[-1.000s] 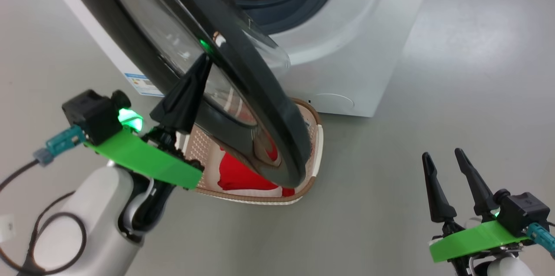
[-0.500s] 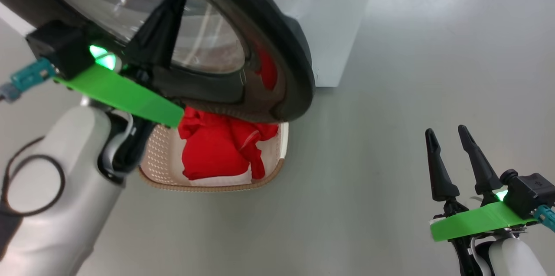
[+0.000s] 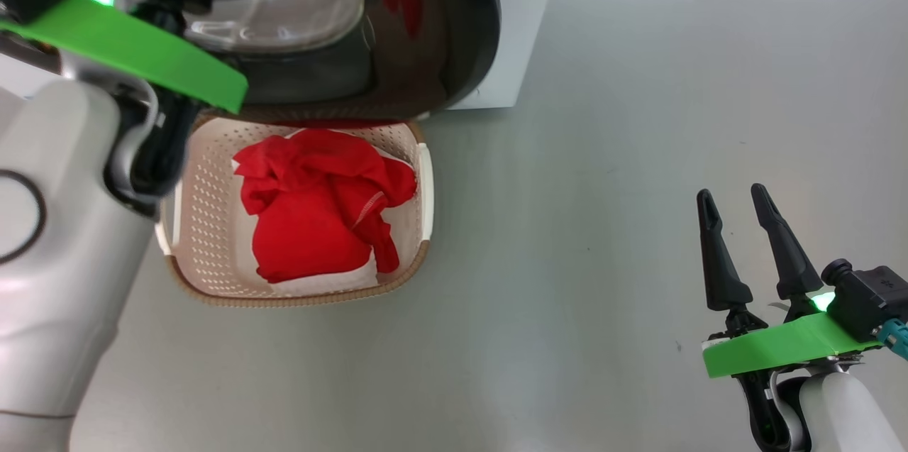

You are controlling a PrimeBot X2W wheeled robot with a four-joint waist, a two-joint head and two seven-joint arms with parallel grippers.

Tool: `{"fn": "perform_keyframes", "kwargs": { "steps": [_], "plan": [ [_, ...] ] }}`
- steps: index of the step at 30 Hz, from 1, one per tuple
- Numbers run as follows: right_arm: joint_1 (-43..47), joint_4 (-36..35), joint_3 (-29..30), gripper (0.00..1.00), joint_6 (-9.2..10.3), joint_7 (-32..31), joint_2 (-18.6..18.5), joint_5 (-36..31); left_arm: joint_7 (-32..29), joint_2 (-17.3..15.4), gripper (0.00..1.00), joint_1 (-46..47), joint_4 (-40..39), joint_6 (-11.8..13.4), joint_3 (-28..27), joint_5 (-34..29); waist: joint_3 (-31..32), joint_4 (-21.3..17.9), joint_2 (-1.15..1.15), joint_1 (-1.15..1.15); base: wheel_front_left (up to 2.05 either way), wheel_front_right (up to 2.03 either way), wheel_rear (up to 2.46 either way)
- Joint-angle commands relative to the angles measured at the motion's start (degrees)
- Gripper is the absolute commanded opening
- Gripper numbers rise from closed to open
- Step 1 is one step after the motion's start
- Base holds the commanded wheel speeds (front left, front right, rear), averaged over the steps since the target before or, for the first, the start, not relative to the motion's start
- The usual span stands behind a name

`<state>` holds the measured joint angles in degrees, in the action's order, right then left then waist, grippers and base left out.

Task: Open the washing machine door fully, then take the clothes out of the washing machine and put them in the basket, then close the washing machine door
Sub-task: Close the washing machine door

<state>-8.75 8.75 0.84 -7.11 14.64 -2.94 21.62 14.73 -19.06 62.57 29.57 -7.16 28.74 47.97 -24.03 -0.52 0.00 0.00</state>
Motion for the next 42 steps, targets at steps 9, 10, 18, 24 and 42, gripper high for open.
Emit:
{"fn": "perform_keyframes", "kwargs": {
  "steps": [9, 10, 18, 24, 42],
  "plan": [
    [-1.5, -1.4, -1.4, 1.00, -0.37, 0.4, 0.1, 1.0, 0.3, -3.0, 0.00, 2.6, -0.1, -0.3, -3.0, -1.4, -0.6, -1.5, 0.00, 0.00, 0.00, 0.00, 0.00],
    [-1.4, -1.4, -1.4, 1.00, -0.37, 0.4, 0.1, 1.0, 0.3, -3.0, 0.00, 2.3, -0.2, -0.3, -3.0, -1.4, -0.4, -1.5, 0.00, 0.00, 0.00, 0.00, 0.00],
    [-0.9, -1.3, -0.9, 1.00, -0.37, 0.4, 0.1, 0.8, 0.3, -2.8, 0.00, -2.0, -1.6, -0.3, -3.3, -2.1, 1.3, -1.1, 0.00, 0.00, 0.00, 0.00, 0.00],
    [0.1, -0.9, -0.7, 1.00, -0.37, 0.4, 0.1, 0.4, 0.3, -2.8, 0.00, -7.7, -2.9, -0.3, -4.5, -2.7, 3.6, -0.6, 0.00, 0.00, 0.00, 0.00, 0.00],
    [4.9, -0.5, 0.0, 1.00, -0.37, 0.4, 0.1, -0.6, 0.3, -0.8, 0.00, -30.0, -6.3, -0.3, -14.4, -9.3, 10.6, -0.3, 0.00, 0.00, 0.00, 0.00, 0.00]
  ]
}}
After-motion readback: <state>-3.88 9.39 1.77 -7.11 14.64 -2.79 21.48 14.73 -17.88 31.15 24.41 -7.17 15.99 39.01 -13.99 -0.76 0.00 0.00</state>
